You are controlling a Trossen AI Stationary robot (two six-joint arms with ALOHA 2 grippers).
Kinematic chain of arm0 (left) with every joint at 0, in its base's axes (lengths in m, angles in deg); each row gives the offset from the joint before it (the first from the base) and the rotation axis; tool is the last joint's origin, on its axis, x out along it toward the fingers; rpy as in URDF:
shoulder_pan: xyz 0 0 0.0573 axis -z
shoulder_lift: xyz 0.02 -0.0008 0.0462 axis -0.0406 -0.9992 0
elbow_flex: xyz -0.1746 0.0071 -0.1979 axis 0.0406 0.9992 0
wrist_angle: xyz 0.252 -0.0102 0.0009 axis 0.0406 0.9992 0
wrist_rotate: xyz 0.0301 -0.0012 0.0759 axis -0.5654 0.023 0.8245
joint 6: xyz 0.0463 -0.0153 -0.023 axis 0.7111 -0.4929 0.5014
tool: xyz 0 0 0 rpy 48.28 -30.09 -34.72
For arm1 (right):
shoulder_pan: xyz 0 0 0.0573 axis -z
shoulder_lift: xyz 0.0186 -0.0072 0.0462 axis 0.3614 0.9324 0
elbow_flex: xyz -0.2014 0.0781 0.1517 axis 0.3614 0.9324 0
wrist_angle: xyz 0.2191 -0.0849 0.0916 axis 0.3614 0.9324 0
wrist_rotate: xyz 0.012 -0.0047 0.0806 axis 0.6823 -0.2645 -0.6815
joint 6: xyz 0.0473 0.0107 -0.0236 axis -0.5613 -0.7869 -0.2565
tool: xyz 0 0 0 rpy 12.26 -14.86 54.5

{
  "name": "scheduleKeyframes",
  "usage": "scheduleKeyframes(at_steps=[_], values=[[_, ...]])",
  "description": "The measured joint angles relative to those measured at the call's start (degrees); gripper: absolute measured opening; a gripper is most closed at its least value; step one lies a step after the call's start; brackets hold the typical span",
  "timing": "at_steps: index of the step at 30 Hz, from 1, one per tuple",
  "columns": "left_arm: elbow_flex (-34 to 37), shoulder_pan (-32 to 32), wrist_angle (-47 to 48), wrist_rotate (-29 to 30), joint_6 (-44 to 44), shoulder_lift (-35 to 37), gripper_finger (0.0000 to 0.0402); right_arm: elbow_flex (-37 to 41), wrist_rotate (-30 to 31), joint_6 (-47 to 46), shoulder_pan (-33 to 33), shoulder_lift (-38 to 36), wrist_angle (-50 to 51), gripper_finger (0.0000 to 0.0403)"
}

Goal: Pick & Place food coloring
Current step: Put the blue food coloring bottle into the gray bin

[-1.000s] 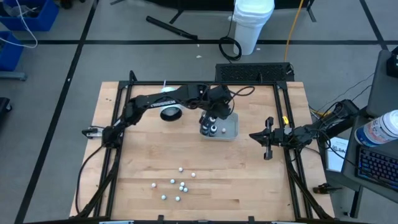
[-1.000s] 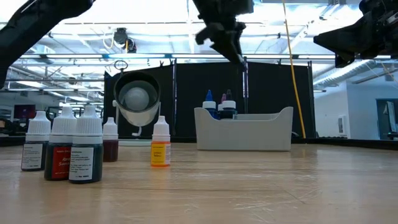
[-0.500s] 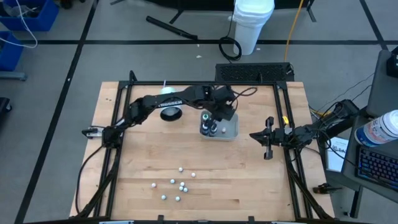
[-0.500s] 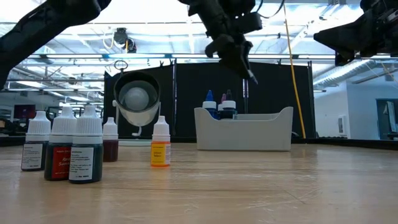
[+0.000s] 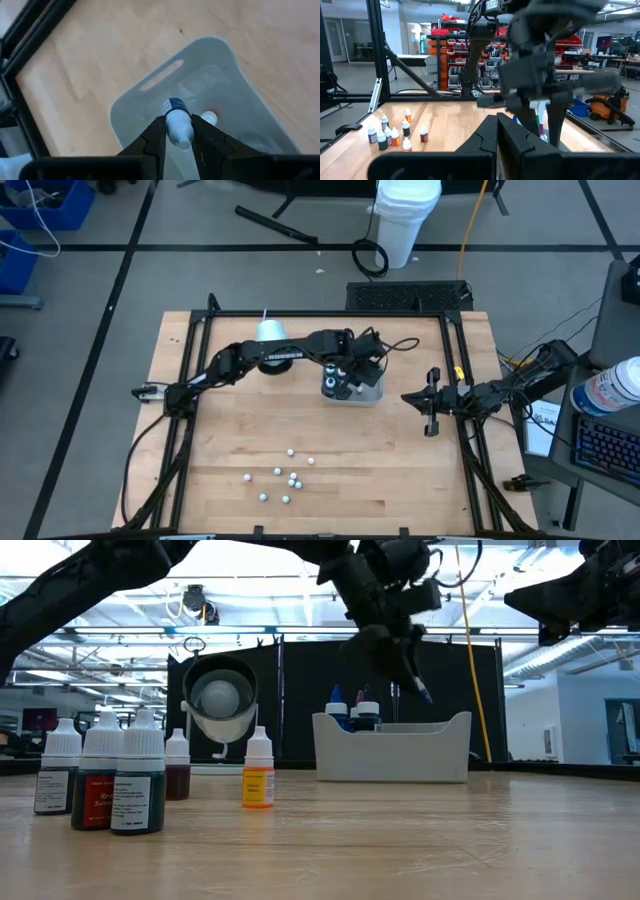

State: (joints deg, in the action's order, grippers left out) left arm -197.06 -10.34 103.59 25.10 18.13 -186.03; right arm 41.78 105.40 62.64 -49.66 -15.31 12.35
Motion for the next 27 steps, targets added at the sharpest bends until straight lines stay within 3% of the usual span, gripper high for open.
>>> scheduleKeyframes(at_steps=[15,19,27], values=[[0.0,2.8,0.1,4.3,19.1,-0.7,0.0078,0.0,0.0,-1.5,0.0,0.2,0.4,0.0],[0.0,3.9,-0.4,4.1,15.7,-0.7,0.0078,0.0,0.0,-1.5,0.0,0.2,0.4,0.0],[0.0,5.6,-0.2,5.5,-2.9,-0.7,0.0078,0.0,0.0,-1.5,0.0,0.2,1.6,0.0]])
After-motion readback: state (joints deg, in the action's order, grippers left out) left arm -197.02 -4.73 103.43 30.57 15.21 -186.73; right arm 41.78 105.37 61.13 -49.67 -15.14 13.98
